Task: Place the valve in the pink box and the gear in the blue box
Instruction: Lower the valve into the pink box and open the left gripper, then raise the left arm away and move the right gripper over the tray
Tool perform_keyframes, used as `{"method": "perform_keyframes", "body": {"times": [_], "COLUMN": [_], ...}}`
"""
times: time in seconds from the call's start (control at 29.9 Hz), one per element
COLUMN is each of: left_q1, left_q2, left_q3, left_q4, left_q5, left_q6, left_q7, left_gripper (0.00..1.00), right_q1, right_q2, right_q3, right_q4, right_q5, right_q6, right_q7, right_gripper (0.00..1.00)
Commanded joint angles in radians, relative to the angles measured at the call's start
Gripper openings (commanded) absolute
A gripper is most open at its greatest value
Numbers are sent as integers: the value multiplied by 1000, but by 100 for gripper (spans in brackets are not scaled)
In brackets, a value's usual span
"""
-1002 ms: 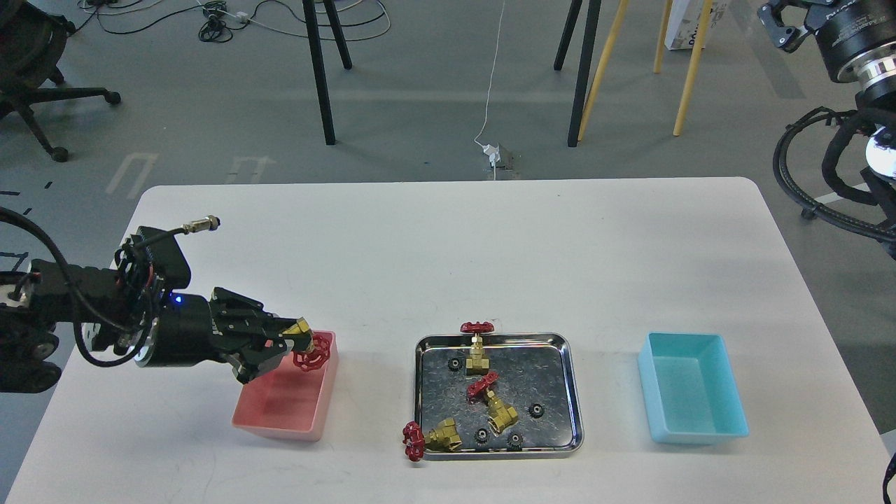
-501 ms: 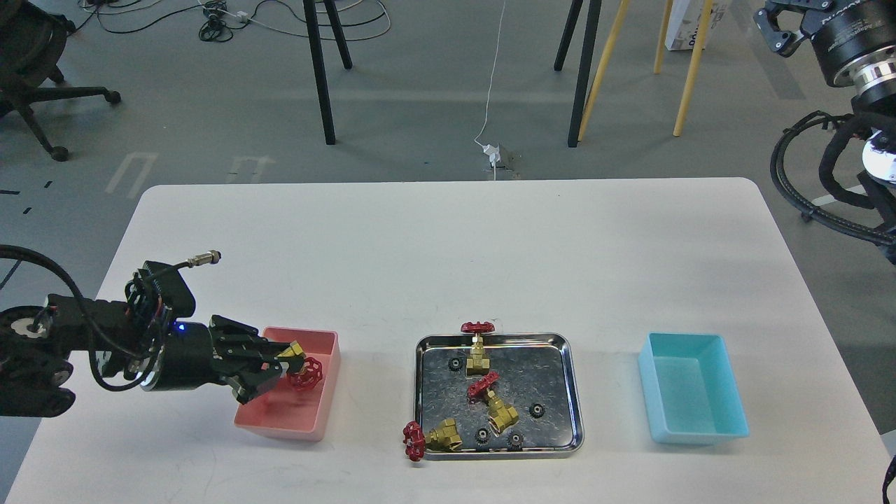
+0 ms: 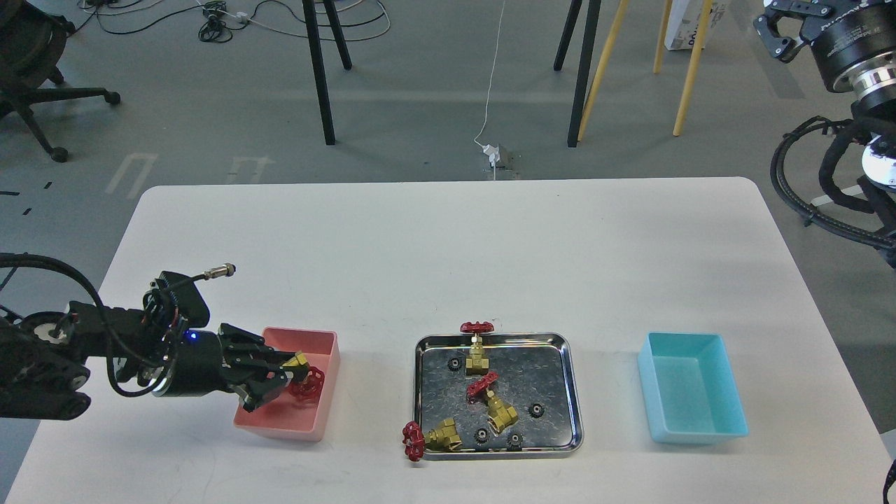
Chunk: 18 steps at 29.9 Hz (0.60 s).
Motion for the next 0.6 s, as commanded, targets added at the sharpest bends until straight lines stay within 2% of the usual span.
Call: {"method": "perform_keyframes", "body": {"times": [0.0, 0.37, 0.47, 0.57], "left_q1": [-1, -7, -11, -12], "left_q2": [6, 27, 72, 138], "left_q3": [-5, -11, -77, -184], "left_q4": [-3, -14, -15, -18], "left_q5": [1, -4, -5, -5], "left_q6": [0, 0, 0, 0], "left_q7": [0, 0, 0, 0], "left_gripper": [32, 54, 60, 62], "right_q1": [0, -15, -9, 21], "right_q2": [0, 2, -3, -15], "right_q3": [0, -5, -66, -227], "right_q4": [1, 6, 27, 104], "right_q5": [1, -13, -33, -154], "right_q6": [0, 0, 0, 0], "right_q7": [1, 2, 2, 7], "right_gripper": [99, 99, 99, 99]}}
